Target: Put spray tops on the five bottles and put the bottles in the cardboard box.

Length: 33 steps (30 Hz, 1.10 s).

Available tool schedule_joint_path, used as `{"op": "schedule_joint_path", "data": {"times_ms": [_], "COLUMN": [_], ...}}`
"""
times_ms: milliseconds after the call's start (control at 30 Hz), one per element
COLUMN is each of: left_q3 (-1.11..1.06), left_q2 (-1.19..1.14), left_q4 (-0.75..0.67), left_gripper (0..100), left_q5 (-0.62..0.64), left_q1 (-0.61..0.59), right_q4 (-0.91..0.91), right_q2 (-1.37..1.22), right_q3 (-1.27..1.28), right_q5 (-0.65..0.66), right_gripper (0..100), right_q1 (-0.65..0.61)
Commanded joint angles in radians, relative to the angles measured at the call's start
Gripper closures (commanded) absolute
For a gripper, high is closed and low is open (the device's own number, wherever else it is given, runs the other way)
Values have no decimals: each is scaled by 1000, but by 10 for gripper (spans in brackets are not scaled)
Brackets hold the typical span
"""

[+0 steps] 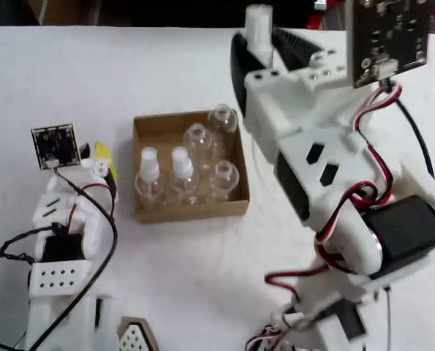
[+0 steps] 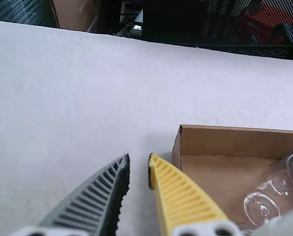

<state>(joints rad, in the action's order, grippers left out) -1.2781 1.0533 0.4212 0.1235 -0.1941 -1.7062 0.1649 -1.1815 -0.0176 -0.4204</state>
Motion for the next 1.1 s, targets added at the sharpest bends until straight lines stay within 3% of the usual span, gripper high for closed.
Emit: {"op": "schedule_joint_path", "data": {"times_ms": [0,200,400,533,667,900,1067], "left_q3": [2,2,2,2,2,2,2], "left_q2": [-4,-4,-4,-4,-4,-4,-4], "left_q4": [-25,-25,-25,-26,-31,-31,-32], "left_gripper": [932,932,932,932,932,932,932], "left_q5": [-11,-11,-11,-11,-11,-11,-11], "left_q1": [12,16,12,13,16,16,16], "right_q4": [7,246,797,1049,1121,1087,1052], "right_q2": [147,274,318,317,268,176,157], "right_q3": [203,529,964,1091,1111,1117,1117], "right_q5": [-12,-12,-6,-5,12,215,149], "right_gripper": [983,983,984,985,967,985,984], "right_q1": [8,68,77,70,47,47,42]}}
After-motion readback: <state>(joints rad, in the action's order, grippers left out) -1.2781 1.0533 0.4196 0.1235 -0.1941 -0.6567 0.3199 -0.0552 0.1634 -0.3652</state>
